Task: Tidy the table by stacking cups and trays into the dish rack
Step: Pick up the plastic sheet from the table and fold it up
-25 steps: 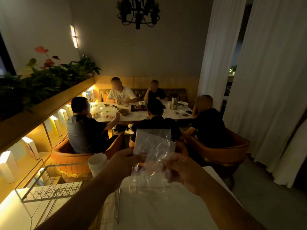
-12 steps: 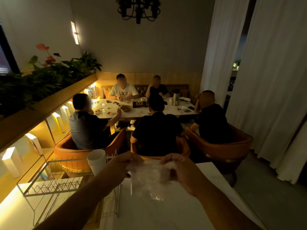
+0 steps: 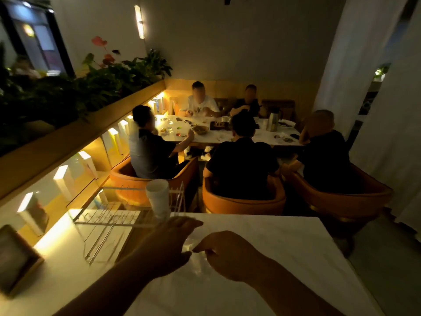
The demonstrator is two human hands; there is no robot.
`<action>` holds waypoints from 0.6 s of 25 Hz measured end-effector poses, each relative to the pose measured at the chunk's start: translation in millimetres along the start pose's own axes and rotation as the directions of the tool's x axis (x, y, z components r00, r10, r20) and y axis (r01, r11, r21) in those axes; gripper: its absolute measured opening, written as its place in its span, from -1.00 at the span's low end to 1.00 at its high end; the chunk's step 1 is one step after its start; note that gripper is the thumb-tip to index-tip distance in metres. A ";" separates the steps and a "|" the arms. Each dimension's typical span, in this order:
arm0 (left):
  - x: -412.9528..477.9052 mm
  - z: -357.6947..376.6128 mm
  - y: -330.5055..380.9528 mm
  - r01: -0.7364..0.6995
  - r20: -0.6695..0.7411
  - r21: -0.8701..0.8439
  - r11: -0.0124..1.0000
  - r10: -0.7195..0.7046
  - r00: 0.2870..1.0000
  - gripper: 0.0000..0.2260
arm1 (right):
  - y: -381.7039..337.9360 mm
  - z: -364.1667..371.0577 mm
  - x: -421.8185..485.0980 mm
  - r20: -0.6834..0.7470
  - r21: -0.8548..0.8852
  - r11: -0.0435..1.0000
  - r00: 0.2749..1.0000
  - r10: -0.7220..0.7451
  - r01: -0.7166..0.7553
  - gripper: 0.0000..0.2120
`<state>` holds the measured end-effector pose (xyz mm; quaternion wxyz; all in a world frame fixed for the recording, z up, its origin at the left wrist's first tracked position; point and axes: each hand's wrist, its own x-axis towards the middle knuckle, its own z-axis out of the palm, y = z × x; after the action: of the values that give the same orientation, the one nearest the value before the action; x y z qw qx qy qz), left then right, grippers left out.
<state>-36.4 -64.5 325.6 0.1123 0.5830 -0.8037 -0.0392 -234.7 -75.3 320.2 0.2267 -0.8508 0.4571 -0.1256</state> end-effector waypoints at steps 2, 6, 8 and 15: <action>-21.3 8.8 -20.6 0.110 0.032 -0.068 0.992 -0.108 0.994 -0.75 | -12.3 23.4 13.6 0.022 -0.045 0.997 0.998 -0.060 0.061 -0.64; -82.7 32.8 -85.6 0.290 0.058 -0.114 0.950 -0.285 0.957 -0.86 | -47.1 87.7 51.2 0.167 -0.059 0.992 0.981 -0.102 0.113 -0.66; -123.0 46.7 -123.9 0.375 0.045 -0.133 0.917 -0.373 0.927 -0.87 | -73.2 131.1 70.7 0.226 -0.064 0.988 0.967 -0.121 0.139 -0.66; -310.2 105.6 -256.1 0.687 0.047 -0.028 0.726 -0.686 0.726 -0.85 | -201.4 323.8 123.8 0.570 -0.092 0.834 0.715 -0.404 0.545 -0.56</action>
<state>269.0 140.6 131.5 0.0890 0.8354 -0.5322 -0.1048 114.9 5.6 141.4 0.1924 -0.9621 0.1529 0.1183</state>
